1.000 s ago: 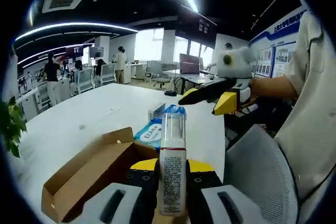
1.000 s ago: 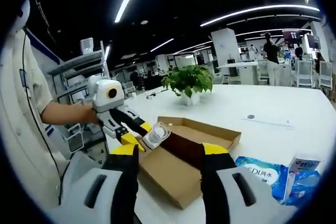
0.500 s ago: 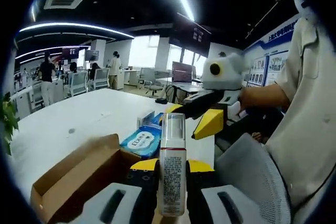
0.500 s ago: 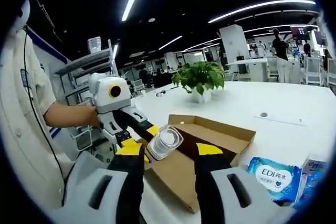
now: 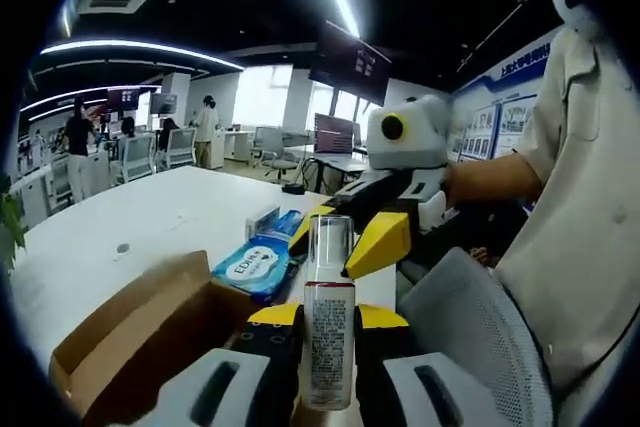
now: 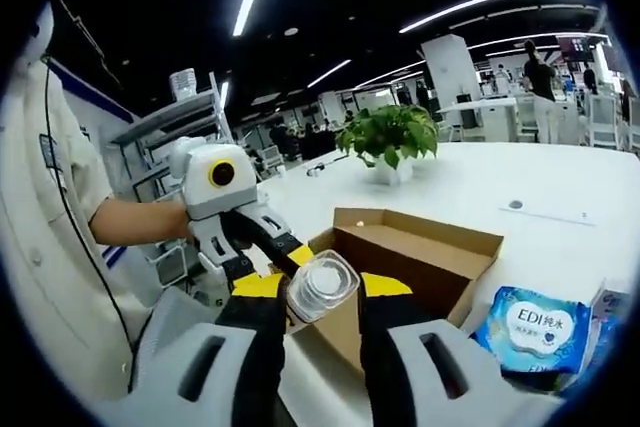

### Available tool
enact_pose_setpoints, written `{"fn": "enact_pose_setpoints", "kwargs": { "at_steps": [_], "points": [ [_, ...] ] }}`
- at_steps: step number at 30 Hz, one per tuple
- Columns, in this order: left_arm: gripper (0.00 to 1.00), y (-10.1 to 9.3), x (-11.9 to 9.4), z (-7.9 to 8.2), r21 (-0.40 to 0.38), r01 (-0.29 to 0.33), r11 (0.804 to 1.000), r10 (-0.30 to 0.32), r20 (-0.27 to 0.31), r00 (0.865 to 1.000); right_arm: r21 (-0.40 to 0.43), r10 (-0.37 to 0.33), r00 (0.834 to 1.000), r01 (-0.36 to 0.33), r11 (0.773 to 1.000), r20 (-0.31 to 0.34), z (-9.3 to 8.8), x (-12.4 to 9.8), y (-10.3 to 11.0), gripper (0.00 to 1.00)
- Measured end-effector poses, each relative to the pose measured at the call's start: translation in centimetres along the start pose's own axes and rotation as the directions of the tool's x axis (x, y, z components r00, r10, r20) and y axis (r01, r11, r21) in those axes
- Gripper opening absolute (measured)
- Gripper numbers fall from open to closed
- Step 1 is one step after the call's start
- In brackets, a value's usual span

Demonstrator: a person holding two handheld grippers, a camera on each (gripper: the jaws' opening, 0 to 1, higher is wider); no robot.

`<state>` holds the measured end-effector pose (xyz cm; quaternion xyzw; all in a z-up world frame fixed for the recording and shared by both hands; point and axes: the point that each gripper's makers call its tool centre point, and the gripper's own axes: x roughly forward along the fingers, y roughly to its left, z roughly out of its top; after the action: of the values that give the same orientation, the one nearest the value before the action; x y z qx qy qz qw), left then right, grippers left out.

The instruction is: Operate the shoe box by opening the lid, removing the specified soft item, and placing it in the target area until the item is outside and the box remains undamaged.

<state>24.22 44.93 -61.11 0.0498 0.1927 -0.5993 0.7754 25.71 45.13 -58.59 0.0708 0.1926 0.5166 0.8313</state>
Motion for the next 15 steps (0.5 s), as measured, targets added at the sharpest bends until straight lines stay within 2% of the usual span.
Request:
{"fn": "enact_pose_setpoints", "kwargs": {
  "at_steps": [12,15],
  "points": [
    [0.2,0.8,0.12,-0.45,0.025,-0.025,0.999,0.025,-0.023,0.999,-0.018,-0.01,1.0,0.01,1.0,-0.029,0.2,0.71,0.07,0.2],
    [0.26,1.03,0.05,-0.51,0.038,-0.032,0.999,0.033,-0.026,0.999,-0.029,-0.016,0.999,0.015,0.999,-0.027,0.35,0.8,-0.18,0.19]
  ]
}}
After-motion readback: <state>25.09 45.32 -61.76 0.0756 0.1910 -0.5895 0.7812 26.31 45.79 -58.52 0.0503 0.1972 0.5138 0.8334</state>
